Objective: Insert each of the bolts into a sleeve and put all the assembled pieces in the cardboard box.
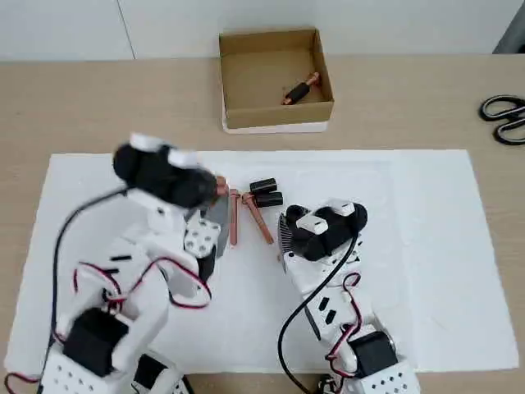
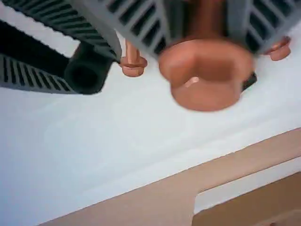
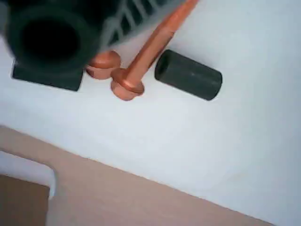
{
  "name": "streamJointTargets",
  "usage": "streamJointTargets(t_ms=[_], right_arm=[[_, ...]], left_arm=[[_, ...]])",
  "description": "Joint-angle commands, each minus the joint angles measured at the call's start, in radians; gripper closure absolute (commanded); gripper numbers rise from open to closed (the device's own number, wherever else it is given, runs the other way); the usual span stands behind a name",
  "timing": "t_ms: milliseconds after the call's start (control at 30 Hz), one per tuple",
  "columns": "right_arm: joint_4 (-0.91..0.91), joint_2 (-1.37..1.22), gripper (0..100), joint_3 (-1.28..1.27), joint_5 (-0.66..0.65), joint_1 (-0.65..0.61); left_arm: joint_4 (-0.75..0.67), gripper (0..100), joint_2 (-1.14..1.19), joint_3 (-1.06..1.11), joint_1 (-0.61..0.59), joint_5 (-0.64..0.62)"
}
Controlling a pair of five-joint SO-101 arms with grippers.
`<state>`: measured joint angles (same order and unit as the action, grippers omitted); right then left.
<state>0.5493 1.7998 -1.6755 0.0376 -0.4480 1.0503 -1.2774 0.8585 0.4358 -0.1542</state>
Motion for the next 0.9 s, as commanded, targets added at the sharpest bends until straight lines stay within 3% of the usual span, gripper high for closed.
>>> streamJointTargets(t_ms=[0,267,500,700,867], right_arm=[[0.002,0.015,99.5,-0.009,0.012,-0.002],[0.002,0.015,99.5,-0.009,0.014,-0.093],[0.002,0.013,99.5,-0.009,0.012,-0.125],[0.002,0.013,99.5,-0.009,0.012,-0.125],[0.002,0.013,99.5,-0.009,0.014,-0.133]], left_arm=[[-0.204,99,-0.161,0.174,0.041,0.003],[-0.534,99,-0.172,0.363,0.048,0.0],[-0.516,99,-0.035,0.229,0.048,-0.153],[-0.486,99,0.158,0.145,0.057,-0.169],[-0.595,99,0.17,0.2,0.13,-0.167]])
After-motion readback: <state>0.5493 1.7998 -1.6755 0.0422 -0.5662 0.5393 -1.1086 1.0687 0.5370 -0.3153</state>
